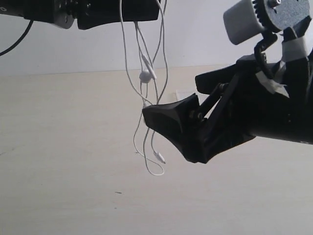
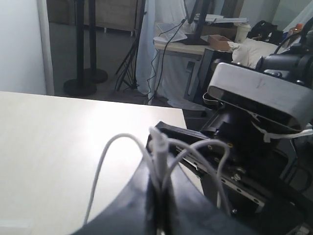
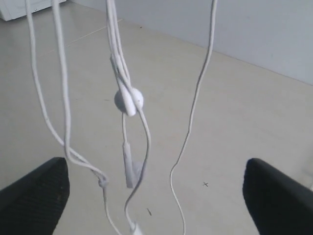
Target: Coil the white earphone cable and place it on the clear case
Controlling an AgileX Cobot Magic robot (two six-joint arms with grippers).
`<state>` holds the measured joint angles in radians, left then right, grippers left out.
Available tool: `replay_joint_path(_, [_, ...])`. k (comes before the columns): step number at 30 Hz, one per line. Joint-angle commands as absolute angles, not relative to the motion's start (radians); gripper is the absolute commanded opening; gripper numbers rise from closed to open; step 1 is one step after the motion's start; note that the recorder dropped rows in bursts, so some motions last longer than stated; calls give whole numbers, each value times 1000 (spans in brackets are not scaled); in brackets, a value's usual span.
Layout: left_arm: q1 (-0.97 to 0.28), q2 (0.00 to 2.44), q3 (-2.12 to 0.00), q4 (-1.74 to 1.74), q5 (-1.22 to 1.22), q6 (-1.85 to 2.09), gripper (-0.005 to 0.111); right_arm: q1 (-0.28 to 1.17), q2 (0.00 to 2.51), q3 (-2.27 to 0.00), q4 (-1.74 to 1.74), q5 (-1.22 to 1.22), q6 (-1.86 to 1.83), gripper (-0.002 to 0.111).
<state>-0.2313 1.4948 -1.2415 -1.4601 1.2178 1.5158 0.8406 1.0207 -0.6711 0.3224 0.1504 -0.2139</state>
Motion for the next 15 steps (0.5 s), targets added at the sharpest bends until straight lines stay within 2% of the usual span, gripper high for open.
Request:
replay_joint_path(1, [-235,1495,-1248,-1486,1221,1497,0,844,1034,-667,341,104,-214,91])
replay_joint_path(15, [-329,1495,-1248,-1506,1221,1497,0,844,1034,-667,341,76,-217,91])
